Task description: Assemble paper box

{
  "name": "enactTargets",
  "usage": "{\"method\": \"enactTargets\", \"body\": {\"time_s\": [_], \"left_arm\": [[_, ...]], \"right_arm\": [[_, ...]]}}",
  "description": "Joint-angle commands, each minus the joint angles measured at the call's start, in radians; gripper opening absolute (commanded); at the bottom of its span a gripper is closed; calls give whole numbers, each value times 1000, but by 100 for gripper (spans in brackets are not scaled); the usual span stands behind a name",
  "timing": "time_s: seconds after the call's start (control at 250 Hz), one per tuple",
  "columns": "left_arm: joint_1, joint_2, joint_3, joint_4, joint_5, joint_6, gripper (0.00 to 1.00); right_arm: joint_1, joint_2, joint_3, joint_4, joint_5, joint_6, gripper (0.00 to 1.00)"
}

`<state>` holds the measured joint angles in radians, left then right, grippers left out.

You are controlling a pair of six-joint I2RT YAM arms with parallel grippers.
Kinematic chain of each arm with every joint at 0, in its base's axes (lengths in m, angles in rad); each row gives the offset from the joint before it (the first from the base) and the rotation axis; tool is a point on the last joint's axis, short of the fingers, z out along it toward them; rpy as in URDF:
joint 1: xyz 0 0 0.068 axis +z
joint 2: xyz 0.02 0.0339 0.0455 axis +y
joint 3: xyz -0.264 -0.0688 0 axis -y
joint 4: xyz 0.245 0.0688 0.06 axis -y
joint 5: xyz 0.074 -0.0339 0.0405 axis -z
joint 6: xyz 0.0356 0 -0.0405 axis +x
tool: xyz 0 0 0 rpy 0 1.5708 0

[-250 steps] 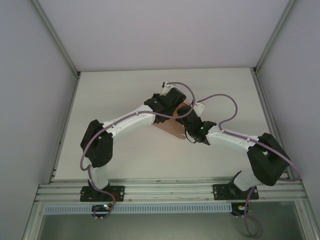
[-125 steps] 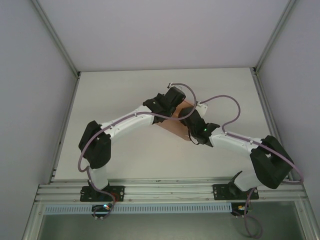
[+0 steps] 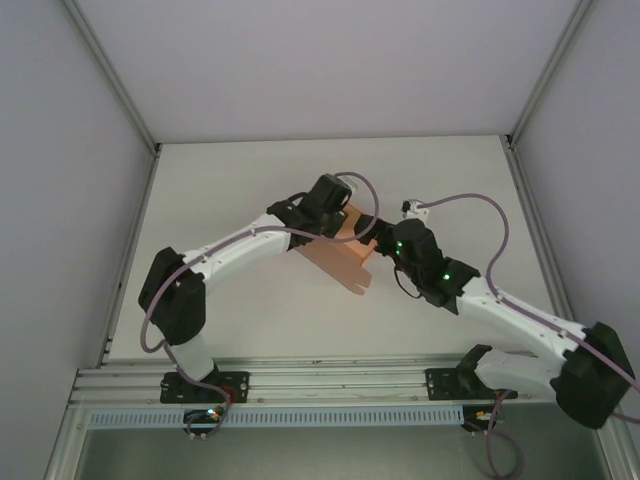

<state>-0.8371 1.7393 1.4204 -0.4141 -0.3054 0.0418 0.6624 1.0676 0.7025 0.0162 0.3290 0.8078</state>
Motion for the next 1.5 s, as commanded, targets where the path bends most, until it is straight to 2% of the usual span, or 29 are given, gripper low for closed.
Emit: {"method": "enactTargets", "body": {"time_s": [0.0,0.112,0.188,0.323,0.443,0.527,0.683,0.958,1.014,1.074,1.154,1.238,1.27,1.29,1.298,1.497], "left_arm": [[61,-30,-14,-82,252,197,0],[67,-28,-44,-190,385,447,0],[57,-22,-61,-238,388,558,0],[56,40,-12,-329,370,646,0],[49,162,84,-411,287,660,0],[44,244,147,-448,280,652,0],[22,337,170,-430,204,653,0],[9,443,214,-465,182,655,0],[8,435,218,-467,177,655,15],[7,410,219,-472,181,660,39],[4,361,218,-474,209,673,54],[-3,298,214,-469,237,683,64],[-8,270,208,-461,246,684,80],[-12,254,204,-457,255,688,97],[-12,247,202,-456,259,688,99],[-28,81,143,-407,366,699,100]], "right_arm": [[-3,-124,-50,-119,-44,-63,100],[-32,-256,-82,-273,-17,-38,100],[-72,-339,-97,-365,-26,-31,100],[-134,-443,-128,-464,-33,-26,100],[-154,-485,-170,-468,-41,-4,100],[-167,-481,-185,-461,-61,-5,100],[-187,-450,-182,-474,-84,-21,100],[-217,-438,-209,-441,-120,-39,100],[-221,-437,-213,-441,-128,-37,100],[-224,-437,-215,-435,-145,-52,100],[-226,-430,-210,-430,-165,-72,100],[-227,-421,-205,-423,-187,-91,100],[-228,-417,-203,-418,-199,-100,100],[-227,-414,-202,-413,-207,-107,100],[-228,-412,-201,-412,-211,-109,100],[-228,-342,-164,-378,-304,-207,100]]}}
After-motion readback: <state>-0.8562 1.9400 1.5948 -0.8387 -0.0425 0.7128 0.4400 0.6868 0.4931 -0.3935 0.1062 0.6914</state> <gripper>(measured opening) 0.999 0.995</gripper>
